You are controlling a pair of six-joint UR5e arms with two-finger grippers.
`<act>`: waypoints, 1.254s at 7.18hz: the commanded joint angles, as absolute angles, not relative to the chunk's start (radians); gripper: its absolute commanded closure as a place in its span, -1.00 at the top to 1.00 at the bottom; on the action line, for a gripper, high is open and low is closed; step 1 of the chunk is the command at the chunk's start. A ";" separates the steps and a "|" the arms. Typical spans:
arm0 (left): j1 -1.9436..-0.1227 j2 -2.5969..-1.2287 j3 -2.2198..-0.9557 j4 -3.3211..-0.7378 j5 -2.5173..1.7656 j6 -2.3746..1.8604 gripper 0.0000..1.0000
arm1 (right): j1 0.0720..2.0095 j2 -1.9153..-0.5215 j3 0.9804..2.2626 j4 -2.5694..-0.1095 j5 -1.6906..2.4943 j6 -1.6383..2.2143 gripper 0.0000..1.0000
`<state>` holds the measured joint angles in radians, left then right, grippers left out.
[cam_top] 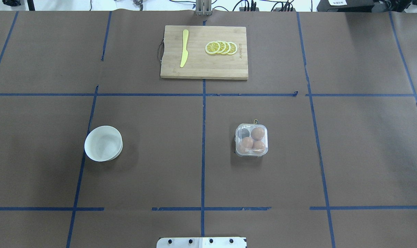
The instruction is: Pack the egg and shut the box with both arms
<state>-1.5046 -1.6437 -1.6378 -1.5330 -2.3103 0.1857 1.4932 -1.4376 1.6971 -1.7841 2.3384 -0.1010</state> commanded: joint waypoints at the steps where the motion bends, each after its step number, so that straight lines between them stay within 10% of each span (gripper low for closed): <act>1: -1.525 -1.623 -1.625 -1.539 -2.310 0.192 1.00 | 1.577 -1.451 1.600 -1.781 2.338 -0.198 1.00; 9: -1.523 -1.559 -1.629 -1.603 -2.306 0.187 1.00 | 1.628 -1.539 1.566 -1.631 2.339 -0.068 1.00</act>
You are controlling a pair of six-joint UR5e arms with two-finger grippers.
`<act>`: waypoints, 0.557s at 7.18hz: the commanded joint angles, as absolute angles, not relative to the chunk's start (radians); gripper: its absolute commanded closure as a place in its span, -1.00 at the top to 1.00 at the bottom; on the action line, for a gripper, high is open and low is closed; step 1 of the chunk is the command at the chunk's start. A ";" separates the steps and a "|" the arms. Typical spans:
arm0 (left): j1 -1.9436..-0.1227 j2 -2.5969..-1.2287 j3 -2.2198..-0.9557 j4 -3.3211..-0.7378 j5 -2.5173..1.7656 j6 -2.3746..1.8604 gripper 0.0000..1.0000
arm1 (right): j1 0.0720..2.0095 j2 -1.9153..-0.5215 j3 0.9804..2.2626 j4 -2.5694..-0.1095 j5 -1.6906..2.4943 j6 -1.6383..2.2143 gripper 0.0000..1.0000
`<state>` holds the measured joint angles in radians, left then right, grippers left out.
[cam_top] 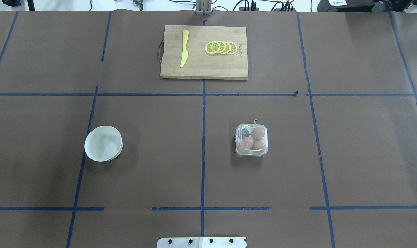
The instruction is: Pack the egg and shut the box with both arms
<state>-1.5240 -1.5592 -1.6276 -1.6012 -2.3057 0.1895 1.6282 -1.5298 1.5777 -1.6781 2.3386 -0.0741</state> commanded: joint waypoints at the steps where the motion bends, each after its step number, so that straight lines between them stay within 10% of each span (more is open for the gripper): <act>1: -1.525 -1.557 -1.629 -1.603 -2.306 0.187 1.00 | 1.625 -1.537 1.553 -1.618 2.339 -0.071 1.00; 4: -1.526 -1.555 -1.625 -1.603 -2.304 0.184 1.00 | 1.611 -1.539 1.555 -1.566 2.341 -0.067 1.00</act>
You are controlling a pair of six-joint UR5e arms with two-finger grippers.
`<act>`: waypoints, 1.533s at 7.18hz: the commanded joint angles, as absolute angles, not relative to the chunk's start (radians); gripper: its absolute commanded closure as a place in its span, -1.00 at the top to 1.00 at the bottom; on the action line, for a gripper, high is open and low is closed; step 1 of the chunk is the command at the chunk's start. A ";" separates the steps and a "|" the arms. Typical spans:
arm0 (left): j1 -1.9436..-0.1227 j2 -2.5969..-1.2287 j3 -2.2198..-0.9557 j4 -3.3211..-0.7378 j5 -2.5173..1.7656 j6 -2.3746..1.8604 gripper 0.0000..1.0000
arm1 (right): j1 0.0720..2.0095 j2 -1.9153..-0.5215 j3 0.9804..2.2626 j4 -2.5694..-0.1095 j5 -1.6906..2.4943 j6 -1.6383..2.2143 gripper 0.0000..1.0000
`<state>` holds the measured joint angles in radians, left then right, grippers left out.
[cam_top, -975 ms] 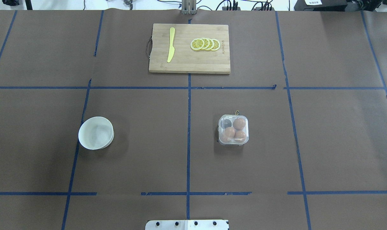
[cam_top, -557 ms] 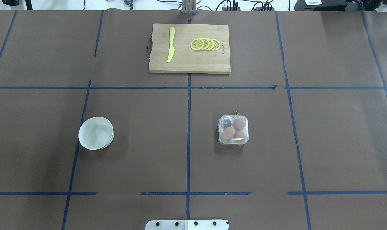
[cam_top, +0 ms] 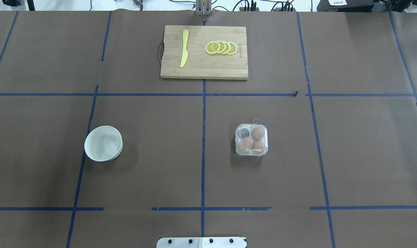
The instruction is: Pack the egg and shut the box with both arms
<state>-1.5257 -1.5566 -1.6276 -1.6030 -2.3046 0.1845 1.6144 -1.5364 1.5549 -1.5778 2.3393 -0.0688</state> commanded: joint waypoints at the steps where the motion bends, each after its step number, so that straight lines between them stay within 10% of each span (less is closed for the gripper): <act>1: -1.528 -1.552 -1.623 -1.603 -2.304 0.183 1.00 | 1.608 -1.534 1.554 -1.566 2.335 -0.071 1.00; 11: -1.555 -1.546 -1.632 -1.611 -2.306 -0.040 1.00 | 1.609 -1.539 1.551 -1.566 2.330 -0.071 1.00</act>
